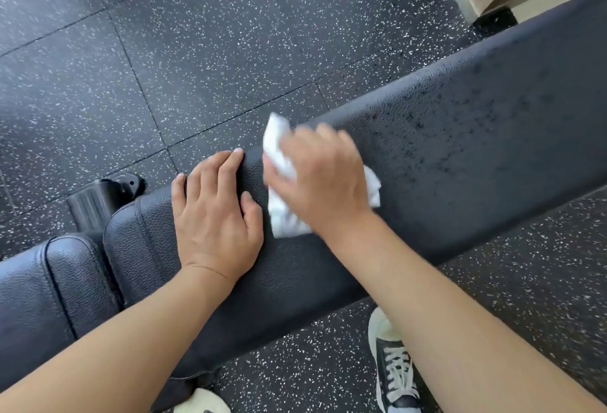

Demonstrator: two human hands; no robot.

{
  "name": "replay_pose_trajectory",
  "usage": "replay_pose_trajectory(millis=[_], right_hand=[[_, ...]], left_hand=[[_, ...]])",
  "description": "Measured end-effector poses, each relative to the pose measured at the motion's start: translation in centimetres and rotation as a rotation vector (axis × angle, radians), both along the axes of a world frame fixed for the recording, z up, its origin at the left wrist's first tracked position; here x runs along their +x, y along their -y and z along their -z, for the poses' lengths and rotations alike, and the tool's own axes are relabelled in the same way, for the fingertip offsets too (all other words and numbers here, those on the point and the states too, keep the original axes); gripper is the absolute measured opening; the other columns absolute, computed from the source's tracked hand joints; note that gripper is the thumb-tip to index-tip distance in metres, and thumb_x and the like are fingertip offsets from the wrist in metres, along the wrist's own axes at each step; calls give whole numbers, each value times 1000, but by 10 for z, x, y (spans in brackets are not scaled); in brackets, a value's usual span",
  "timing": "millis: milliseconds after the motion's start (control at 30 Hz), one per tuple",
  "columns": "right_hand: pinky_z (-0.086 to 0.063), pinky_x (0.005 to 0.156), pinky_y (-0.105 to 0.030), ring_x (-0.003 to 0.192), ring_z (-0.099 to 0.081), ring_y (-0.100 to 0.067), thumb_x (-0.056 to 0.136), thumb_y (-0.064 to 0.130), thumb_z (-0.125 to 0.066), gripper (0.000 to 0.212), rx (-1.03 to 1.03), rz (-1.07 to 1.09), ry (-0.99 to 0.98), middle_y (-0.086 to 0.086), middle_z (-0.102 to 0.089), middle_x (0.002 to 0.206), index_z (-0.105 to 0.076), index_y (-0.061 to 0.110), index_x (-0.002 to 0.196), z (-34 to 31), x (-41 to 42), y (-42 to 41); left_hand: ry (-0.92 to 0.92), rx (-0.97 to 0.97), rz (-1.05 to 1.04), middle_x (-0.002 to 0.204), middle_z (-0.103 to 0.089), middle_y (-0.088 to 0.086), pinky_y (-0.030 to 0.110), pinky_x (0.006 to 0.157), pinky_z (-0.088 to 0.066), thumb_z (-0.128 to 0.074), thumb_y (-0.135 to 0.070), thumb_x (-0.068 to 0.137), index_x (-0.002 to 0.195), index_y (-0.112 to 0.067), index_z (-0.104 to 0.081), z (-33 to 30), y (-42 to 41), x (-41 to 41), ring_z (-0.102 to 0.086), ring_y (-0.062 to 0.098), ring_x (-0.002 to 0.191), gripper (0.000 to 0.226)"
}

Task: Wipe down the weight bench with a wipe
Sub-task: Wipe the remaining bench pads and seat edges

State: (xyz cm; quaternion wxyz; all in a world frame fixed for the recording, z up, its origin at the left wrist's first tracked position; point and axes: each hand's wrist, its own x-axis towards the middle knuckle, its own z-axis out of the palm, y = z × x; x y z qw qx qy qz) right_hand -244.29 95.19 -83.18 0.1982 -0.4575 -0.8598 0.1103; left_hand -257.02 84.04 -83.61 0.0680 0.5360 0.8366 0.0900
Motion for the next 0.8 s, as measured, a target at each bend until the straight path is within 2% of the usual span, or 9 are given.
replay_pose_trajectory(millis=[33, 100, 200, 267, 333, 400, 467, 633, 800], right_hand=[[-37, 63, -45, 70, -50, -30, 96, 41, -58, 34, 31, -54, -6, -4, -55, 73, -73, 12, 106, 1, 16, 25], [-36, 59, -45, 66, -43, -28, 96, 38, -60, 29, 58, -201, -14, -3, -46, 69, -71, 12, 91, 3, 51, 72], [-32, 54, -42, 61, -37, -25, 94, 34, -66, 24, 94, -340, -31, -1, -38, 67, -61, 14, 83, 5, 96, 86], [-28, 54, -41, 59, -37, -25, 96, 33, -61, 22, 203, -230, 73, -1, -34, 68, -65, 12, 95, 6, 109, 54], [-22, 60, -39, 61, -41, -26, 102, 36, -47, 34, 258, -15, 167, -2, -37, 67, -69, 10, 98, 9, 108, 7], [-22, 62, -36, 63, -48, -30, 100, 39, -53, 32, 187, 186, 118, -4, -48, 67, -64, 12, 87, 6, 93, -33], [-27, 63, -37, 69, -54, -31, 95, 42, -60, 30, 96, 273, 79, -5, -57, 72, -66, 13, 91, 1, 63, -50], [-34, 70, -40, 84, -58, -26, 96, 49, -52, 39, -33, 85, 90, 0, -65, 89, -69, 18, 113, -6, -21, -2], [-38, 65, -44, 76, -54, -27, 95, 48, -56, 37, 8, 15, -11, -1, -59, 78, -72, 16, 106, 4, 1, 48]], left_hand=[[3, 3, 1, 149, -50, 3, 53, 123, -23, -42, -34, 92, 151, -21, -44, 1, 0, 0, -45, 29, 137, 61], [4, 15, 1, 149, -50, 3, 52, 123, -22, -42, -34, 92, 151, -21, -44, 2, 1, 0, -45, 29, 137, 61], [2, 38, 8, 148, -50, 3, 51, 123, -21, -41, -34, 93, 151, -20, -44, 4, 1, -1, -45, 29, 135, 59], [2, 41, 10, 148, -49, 3, 50, 123, -20, -41, -35, 93, 150, -20, -44, 4, 1, -1, -45, 29, 135, 59], [-2, 41, 6, 147, -49, 3, 50, 124, -20, -41, -35, 94, 151, -20, -44, 5, 2, -1, -45, 29, 135, 59], [-5, 39, 8, 147, -50, 3, 49, 123, -19, -41, -35, 94, 151, -20, -44, 6, 2, -2, -45, 29, 135, 59], [-1, 39, 8, 146, -50, 3, 49, 123, -19, -41, -34, 93, 150, -20, -44, 5, 1, -1, -45, 30, 134, 59], [26, 32, 2, 148, -51, 4, 51, 123, -20, -40, -34, 95, 150, -20, -45, 2, 1, 0, -44, 30, 136, 57], [31, 37, -1, 149, -51, 3, 52, 122, -24, -40, -36, 98, 151, -23, -44, 5, 4, -1, -44, 28, 137, 54]])
